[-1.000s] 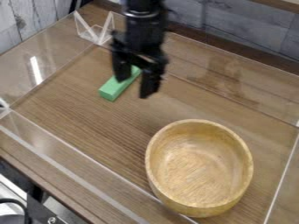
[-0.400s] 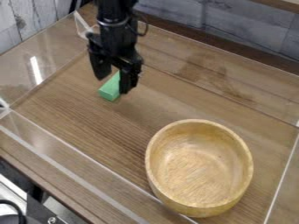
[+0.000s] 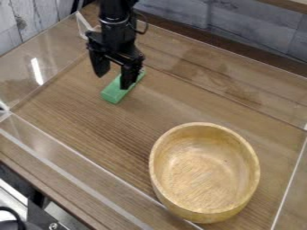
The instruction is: Put green object into wooden bowl
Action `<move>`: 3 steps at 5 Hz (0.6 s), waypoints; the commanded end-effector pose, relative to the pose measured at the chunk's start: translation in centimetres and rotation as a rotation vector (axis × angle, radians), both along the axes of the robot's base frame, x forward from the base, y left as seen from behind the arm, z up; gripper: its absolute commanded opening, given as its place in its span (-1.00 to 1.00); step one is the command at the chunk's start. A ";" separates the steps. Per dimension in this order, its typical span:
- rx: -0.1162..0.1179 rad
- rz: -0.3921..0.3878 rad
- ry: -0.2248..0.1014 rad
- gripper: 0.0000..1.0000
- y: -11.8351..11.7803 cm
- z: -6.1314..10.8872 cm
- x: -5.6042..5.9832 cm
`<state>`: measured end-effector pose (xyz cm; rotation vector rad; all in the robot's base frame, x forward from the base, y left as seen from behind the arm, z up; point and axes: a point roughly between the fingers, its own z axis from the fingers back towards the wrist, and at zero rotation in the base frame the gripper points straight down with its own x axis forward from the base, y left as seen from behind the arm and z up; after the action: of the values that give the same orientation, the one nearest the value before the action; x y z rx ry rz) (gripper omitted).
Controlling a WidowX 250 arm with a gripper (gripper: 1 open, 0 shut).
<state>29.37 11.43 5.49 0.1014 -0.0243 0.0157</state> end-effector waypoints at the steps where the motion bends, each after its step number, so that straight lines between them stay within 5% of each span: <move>1: 0.024 0.035 -0.058 1.00 0.3 1.3 0.5; 3: 0.029 0.115 -0.060 1.00 0.7 0.5 0.4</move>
<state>28.91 11.54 4.64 0.1134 -0.0284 0.1167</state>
